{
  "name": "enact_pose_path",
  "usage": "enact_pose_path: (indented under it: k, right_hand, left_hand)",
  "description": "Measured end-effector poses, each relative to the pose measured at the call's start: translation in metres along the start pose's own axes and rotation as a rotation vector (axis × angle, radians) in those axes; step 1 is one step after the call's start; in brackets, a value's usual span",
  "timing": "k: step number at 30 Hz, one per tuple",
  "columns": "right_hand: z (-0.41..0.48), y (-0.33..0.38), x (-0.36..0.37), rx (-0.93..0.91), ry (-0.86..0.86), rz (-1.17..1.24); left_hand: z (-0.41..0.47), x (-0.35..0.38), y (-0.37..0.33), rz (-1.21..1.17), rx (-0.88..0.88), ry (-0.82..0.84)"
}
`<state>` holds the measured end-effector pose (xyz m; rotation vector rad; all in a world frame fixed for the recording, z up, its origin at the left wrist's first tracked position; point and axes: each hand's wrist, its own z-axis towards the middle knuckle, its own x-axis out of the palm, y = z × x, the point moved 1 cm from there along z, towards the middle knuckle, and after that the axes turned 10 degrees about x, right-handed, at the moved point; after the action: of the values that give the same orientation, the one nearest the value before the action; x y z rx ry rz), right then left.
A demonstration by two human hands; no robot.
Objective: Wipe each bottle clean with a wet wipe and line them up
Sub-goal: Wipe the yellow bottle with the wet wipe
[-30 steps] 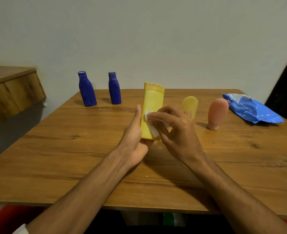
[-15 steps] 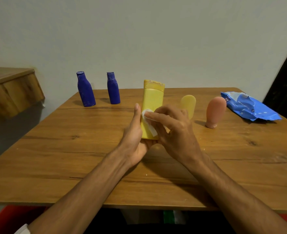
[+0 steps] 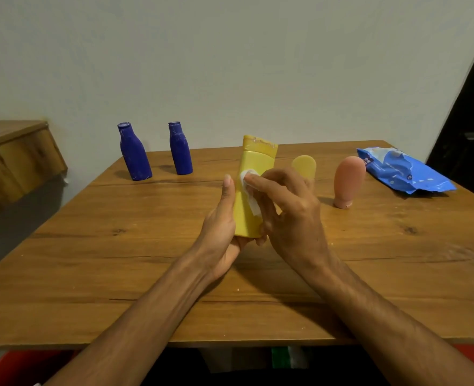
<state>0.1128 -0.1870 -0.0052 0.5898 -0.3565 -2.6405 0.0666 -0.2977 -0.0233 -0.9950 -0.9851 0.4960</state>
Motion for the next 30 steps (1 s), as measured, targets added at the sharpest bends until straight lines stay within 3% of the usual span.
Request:
enact_pose_path:
  k: [3, 8, 13, 18, 24, 30]
  right_hand:
    - [-0.001, 0.002, 0.000, -0.085, 0.041, -0.017]
    - [0.005, -0.006, -0.002, 0.082, -0.012, 0.031]
    - [0.002, -0.001, 0.000, -0.020, 0.002, -0.037]
    - [0.008, -0.006, -0.003, 0.111, -0.095, -0.127]
    - [0.000, 0.006, 0.001, -0.071, 0.033, -0.066]
    - [0.003, -0.005, -0.003, 0.118, 0.089, 0.080]
  left_hand:
    - [0.000, 0.000, 0.000, 0.005, -0.002, -0.012]
    - [0.000, 0.001, 0.000, 0.001, -0.043, 0.056]
    - [0.000, -0.001, -0.002, -0.048, -0.051, 0.044]
    - [-0.002, 0.003, -0.003, -0.036, -0.077, 0.050]
    - [0.001, 0.001, -0.009, -0.186, -0.061, -0.052]
    - [0.001, 0.002, -0.008, -0.161, -0.038, -0.098]
